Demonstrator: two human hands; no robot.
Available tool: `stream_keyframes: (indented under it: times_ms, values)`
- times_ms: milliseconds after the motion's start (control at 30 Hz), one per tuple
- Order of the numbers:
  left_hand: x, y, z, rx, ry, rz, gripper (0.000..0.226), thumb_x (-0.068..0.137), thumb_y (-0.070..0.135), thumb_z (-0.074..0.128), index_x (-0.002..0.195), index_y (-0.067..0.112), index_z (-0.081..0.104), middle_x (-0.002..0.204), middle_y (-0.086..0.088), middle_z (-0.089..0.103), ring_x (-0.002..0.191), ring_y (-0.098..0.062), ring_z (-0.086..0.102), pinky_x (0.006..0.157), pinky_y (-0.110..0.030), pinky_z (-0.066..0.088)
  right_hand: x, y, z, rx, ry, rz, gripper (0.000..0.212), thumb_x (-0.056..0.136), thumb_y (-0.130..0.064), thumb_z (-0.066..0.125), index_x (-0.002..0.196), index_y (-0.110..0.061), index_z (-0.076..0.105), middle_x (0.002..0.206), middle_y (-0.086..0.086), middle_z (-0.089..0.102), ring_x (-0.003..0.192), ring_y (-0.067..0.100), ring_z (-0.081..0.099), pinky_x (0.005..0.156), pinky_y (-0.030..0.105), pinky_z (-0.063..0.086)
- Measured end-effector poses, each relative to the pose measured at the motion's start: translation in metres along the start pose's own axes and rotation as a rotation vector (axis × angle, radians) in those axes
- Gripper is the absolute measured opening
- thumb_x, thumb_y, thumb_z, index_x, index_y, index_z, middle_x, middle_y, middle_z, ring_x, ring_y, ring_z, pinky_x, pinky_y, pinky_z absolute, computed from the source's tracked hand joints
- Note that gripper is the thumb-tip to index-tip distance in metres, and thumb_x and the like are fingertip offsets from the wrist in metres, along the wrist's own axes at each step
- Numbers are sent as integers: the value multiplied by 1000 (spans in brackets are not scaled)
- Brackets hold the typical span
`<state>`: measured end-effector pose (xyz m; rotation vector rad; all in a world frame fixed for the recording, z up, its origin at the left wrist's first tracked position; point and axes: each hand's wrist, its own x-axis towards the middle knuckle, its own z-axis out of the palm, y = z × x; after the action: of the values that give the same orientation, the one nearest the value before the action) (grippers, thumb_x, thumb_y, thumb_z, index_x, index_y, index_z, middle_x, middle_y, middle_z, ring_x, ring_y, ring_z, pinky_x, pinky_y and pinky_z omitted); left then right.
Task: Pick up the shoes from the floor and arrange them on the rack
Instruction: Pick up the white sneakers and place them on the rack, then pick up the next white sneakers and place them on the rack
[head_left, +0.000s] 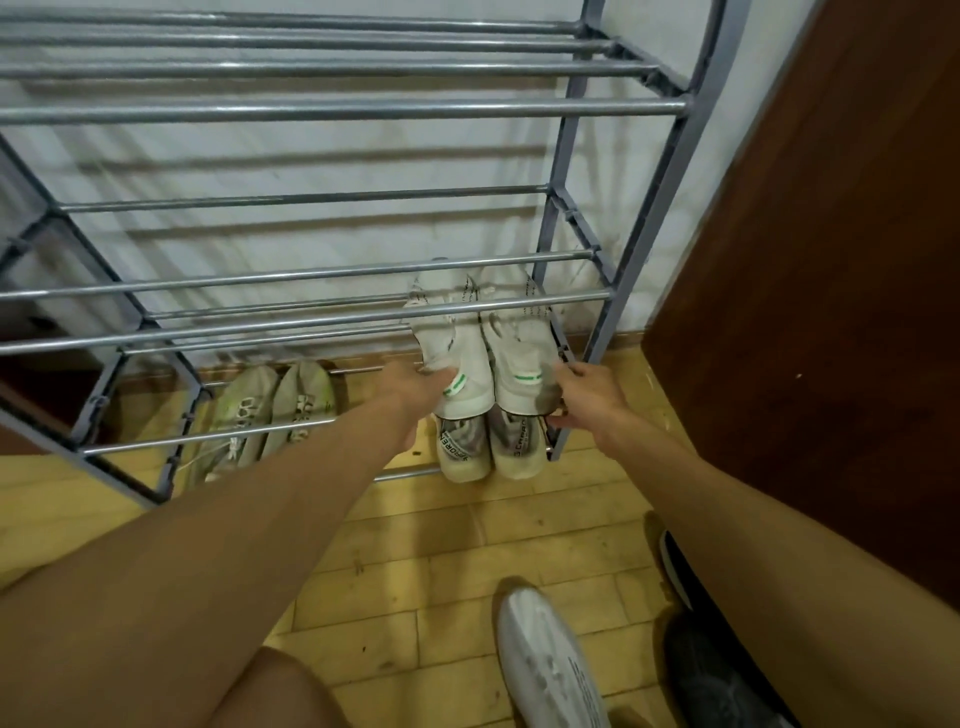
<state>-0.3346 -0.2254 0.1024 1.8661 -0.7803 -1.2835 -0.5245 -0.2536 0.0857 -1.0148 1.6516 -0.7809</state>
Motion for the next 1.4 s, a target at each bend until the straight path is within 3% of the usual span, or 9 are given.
stream_keyframes:
  times_ms: [133, 300, 400, 500, 733, 867, 1100, 1267, 1400]
  values:
    - [-30, 4, 0, -42, 37, 46, 71, 84, 38, 68, 140, 5, 38, 143, -8, 46, 129, -29, 46, 100, -36, 38, -22, 12, -17, -120, 66, -80, 22, 97, -16, 52, 116, -9, 61, 89, 1, 59, 77, 15, 58, 81, 40, 58]
    - [-95, 3, 8, 275, 63, 169, 80, 83, 49, 57, 147, 10, 29, 152, -13, 31, 132, -34, 40, 104, -44, 39, -75, 30, -50, -307, -41, -128, 42, 95, -10, 52, 136, -16, 49, 100, -6, 56, 105, 23, 55, 97, 46, 51]
    - [-140, 4, 19, 327, -86, 229, 46, 85, 44, 57, 119, 13, 55, 113, -6, 58, 100, -26, 56, 81, -34, 46, -109, 39, -75, -469, -128, -153, 46, 94, -11, 56, 139, -13, 47, 126, 8, 57, 102, 20, 54, 88, 33, 50]
    - [-189, -2, 36, 453, -253, 292, 28, 87, 39, 57, 66, 23, 46, 69, -1, 42, 66, -20, 44, 70, -31, 37, -144, 50, -101, -686, -169, -179, 44, 93, -17, 57, 136, -10, 51, 137, 12, 54, 119, 24, 54, 85, 27, 42]
    - [-260, -76, 64, 790, -478, 385, 27, 87, 33, 59, 103, 14, 69, 107, 1, 63, 95, -15, 57, 82, -28, 45, -223, 114, -138, -573, -246, 32, 41, 96, -19, 54, 136, -9, 51, 127, 9, 56, 106, 22, 59, 85, 35, 55]
    - [-275, -131, 53, 1077, -654, 492, 40, 84, 35, 63, 121, 20, 61, 124, 5, 53, 110, -13, 52, 84, -25, 44, -251, 160, -143, -561, -294, 154, 39, 95, -18, 54, 132, -8, 53, 83, -3, 53, 70, 11, 51, 61, 24, 46]
    - [-275, -141, 38, 1290, -717, 437, 13, 88, 35, 52, 100, 32, 56, 100, 3, 50, 87, -15, 46, 75, -29, 41, -266, 217, -128, -621, -237, 225, 41, 91, -22, 60, 122, 5, 57, 90, 11, 55, 72, 20, 56, 65, 33, 49]
    - [-266, -158, 50, 1323, -811, 391, 5, 88, 30, 52, 88, 25, 52, 92, 0, 47, 82, -17, 45, 75, -35, 43, -252, 242, -81, -436, -197, 292, 35, 82, -20, 70, 58, -9, 46, 60, 3, 42, 53, 15, 45, 51, 26, 41]
    - [-257, -165, 52, 1252, -849, 332, 4, 88, 26, 52, 87, 23, 52, 90, -3, 46, 81, -17, 43, 71, -32, 36, -237, 257, -47, -497, -262, 371, 23, 81, -26, 70, 75, -15, 51, 85, 8, 52, 78, 17, 53, 66, 27, 43]
